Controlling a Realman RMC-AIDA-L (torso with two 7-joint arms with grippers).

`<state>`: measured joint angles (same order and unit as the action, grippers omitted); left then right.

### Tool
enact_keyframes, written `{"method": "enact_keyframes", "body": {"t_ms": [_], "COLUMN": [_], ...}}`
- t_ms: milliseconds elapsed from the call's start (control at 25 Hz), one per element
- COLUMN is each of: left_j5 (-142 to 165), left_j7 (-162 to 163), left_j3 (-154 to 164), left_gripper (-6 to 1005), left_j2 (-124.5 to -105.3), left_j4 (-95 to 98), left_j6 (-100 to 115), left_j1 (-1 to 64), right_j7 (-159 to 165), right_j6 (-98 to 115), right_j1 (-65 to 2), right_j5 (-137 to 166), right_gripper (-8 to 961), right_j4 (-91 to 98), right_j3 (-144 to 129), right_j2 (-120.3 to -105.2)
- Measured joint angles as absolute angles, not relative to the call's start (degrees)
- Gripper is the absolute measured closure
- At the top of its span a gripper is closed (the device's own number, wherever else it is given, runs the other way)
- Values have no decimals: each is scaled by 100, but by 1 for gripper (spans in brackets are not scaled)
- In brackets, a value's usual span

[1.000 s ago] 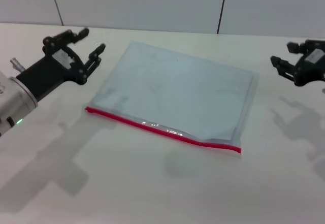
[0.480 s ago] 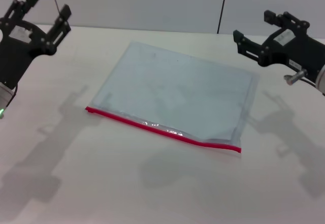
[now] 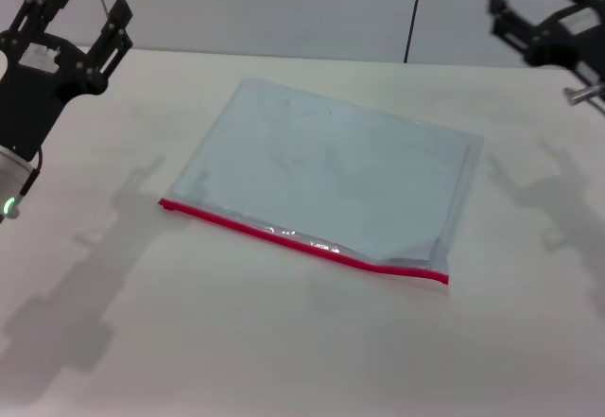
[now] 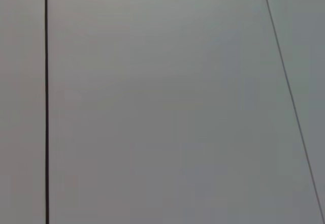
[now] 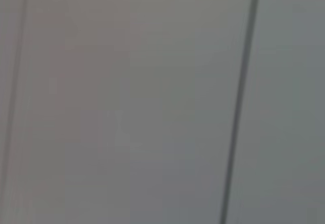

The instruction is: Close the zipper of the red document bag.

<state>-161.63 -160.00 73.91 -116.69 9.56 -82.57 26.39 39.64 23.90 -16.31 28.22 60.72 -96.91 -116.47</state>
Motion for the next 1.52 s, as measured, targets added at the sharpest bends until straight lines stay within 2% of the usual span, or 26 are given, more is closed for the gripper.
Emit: {"method": "enact_keyframes", "body": {"t_ms": [280, 520, 840, 1520], "left_j5": [-16183, -16345, -16614, -16620], "left_j7": [-16070, -16131, -16272, -16277], "left_j3": [7391, 7376, 7202, 7101], "left_gripper": [258, 259, 260, 261], "left_j2": [-11666, -11657, -11661, -11644], "left_j4": [951, 949, 899, 887], "left_j6": [-8113, -7882, -7743, -7648], "left_j1": [2711, 2755, 2743, 2725], "right_j7": [1852, 857, 858, 860], "right_j6": [2739, 3965, 4415, 4436], "right_j1": [-2313, -2699, -2688, -2691], "right_j5": [835, -796, -1059, -1129], "right_gripper": [149, 153, 159, 169], "right_j4": [4747, 3408, 3144, 3134], "right_j3": [-9374, -9412, -9692, -10028], "right_j2": [-11654, -11655, -11693, -11654]}}
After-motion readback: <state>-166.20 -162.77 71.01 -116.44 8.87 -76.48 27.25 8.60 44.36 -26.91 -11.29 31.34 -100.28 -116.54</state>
